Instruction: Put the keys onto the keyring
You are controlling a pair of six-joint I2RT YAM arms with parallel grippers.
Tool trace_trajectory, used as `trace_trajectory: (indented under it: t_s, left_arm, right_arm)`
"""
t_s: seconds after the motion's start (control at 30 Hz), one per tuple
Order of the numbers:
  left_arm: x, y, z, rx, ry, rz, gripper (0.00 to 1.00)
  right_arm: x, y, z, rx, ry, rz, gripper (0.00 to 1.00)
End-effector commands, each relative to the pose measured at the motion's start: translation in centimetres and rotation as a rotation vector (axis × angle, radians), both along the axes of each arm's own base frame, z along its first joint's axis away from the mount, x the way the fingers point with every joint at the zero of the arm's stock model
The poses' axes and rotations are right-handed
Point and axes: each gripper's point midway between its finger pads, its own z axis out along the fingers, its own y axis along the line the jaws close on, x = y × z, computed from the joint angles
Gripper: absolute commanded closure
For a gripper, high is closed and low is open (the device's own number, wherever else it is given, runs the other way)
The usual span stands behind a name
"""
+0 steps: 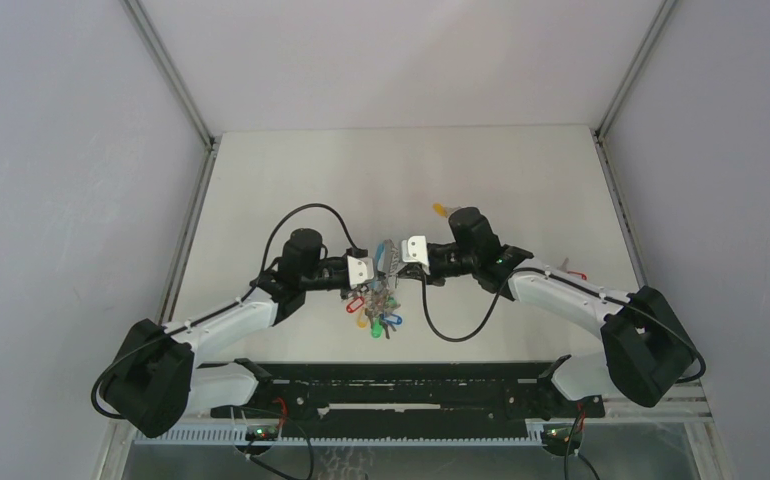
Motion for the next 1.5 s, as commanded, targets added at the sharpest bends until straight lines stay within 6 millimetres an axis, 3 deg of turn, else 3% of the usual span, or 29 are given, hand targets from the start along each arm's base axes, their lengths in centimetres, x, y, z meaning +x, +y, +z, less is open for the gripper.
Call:
trace_trajectory:
  t_s: [0.0, 1.47]
  left_arm:
    - [0.52, -0.72, 2.22, -0.048, -0.067, -0.015, 1.0]
    - [0.33, -0.86, 2.33, -0.054, -0.062, -0.027, 1.0]
  right_arm:
    - [-0.05, 0.37, 1.87, 0.045, -0.036, 0.02, 1.0]
    - [0.47, 1.08, 1.26, 0.032, -0.025, 0.002, 1.0]
